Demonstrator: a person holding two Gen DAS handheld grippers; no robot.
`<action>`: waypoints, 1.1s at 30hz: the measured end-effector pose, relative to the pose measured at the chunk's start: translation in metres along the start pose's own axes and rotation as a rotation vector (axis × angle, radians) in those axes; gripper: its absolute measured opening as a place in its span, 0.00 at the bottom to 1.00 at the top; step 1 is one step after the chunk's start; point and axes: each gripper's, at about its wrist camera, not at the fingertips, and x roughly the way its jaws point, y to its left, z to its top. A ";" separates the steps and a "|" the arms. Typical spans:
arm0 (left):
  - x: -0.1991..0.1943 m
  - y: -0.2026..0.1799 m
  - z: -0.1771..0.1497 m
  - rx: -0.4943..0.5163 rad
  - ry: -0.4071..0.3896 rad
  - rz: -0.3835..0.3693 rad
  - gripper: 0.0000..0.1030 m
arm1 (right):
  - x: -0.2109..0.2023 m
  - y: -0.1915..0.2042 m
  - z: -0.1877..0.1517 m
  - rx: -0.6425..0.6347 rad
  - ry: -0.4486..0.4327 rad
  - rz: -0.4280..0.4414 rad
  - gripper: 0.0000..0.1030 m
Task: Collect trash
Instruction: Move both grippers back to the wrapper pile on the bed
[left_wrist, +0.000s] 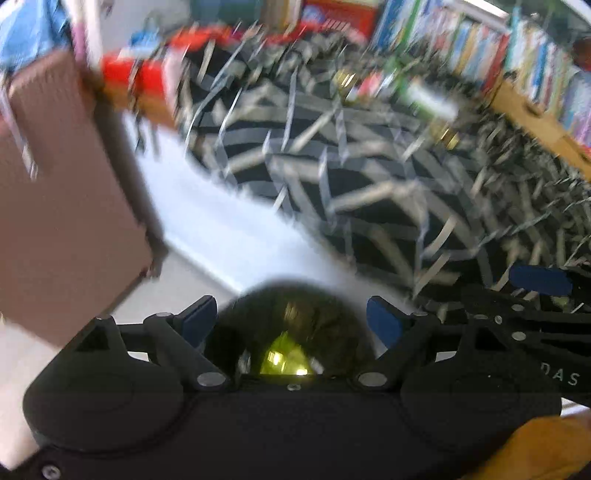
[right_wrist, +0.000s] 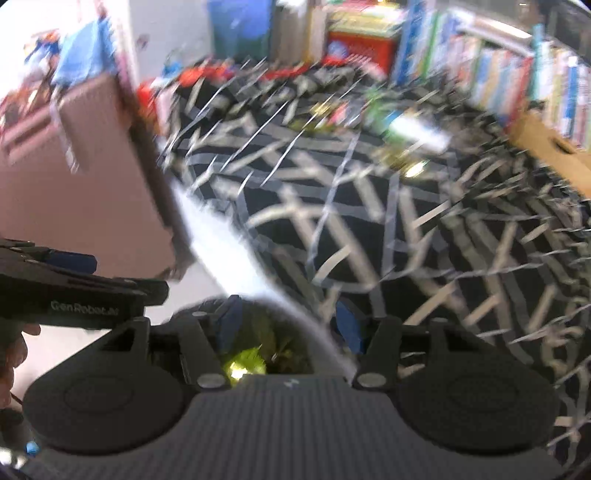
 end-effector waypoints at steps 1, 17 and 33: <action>-0.007 -0.004 0.011 0.015 -0.029 -0.010 0.85 | -0.007 -0.006 0.008 0.017 -0.011 -0.021 0.69; -0.019 -0.055 0.191 0.187 -0.265 -0.151 0.85 | -0.038 -0.089 0.126 0.196 -0.187 -0.256 0.78; 0.153 -0.098 0.269 0.126 -0.114 -0.044 0.83 | 0.135 -0.141 0.152 0.073 -0.003 -0.051 0.92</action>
